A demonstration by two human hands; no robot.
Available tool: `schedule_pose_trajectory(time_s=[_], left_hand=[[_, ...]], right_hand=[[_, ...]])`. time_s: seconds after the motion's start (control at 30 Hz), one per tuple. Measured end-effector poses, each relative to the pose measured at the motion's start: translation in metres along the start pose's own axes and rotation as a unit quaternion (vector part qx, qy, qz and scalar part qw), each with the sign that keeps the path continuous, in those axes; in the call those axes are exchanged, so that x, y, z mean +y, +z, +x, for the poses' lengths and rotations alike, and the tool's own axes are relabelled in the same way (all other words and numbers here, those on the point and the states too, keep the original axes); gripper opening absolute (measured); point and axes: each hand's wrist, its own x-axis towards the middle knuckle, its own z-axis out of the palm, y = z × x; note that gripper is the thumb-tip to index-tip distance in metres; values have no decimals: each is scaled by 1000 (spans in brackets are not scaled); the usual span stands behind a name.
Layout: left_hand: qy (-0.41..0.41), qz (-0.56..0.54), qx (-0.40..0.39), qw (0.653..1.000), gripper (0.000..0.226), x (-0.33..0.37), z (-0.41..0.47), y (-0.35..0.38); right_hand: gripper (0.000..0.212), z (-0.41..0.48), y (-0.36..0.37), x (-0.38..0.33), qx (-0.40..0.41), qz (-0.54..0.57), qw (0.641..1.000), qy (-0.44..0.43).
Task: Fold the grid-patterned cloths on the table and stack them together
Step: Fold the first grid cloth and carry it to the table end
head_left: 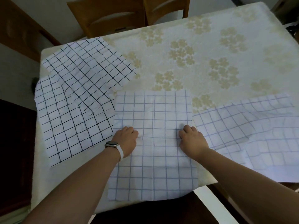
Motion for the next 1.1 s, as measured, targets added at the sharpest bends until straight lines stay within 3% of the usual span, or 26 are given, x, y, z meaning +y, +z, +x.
schedule_pose_trajectory(time_s=[0.07,0.17,0.27,0.5,0.6,0.9,1.1], left_hand=[[20,-4,7,1000,4,-4,-1,2],[35,10,13,999,12,-9,-1,4],[36,4,-3,999,6,-8,0,2],[54,-43,4,998,19,-16,9,-17],[31,-71,11,997,27,-26,33,-35],[-68,-16,-22,997,38,-51,130,-83],[-110,-7,-46,993,45,-63,159,-91]], right_hand=[[25,0,1,1,6,-6,1000,-4],[23,0,2,3,1,-4,1000,-9],[20,1,3,5,6,-6,1000,-15],[17,12,-9,6,-31,7,999,-8],[22,36,-27,8,-20,17,1000,1],[41,134,-80,27,-23,27,999,36],[51,174,-86,37,-45,5,999,13]])
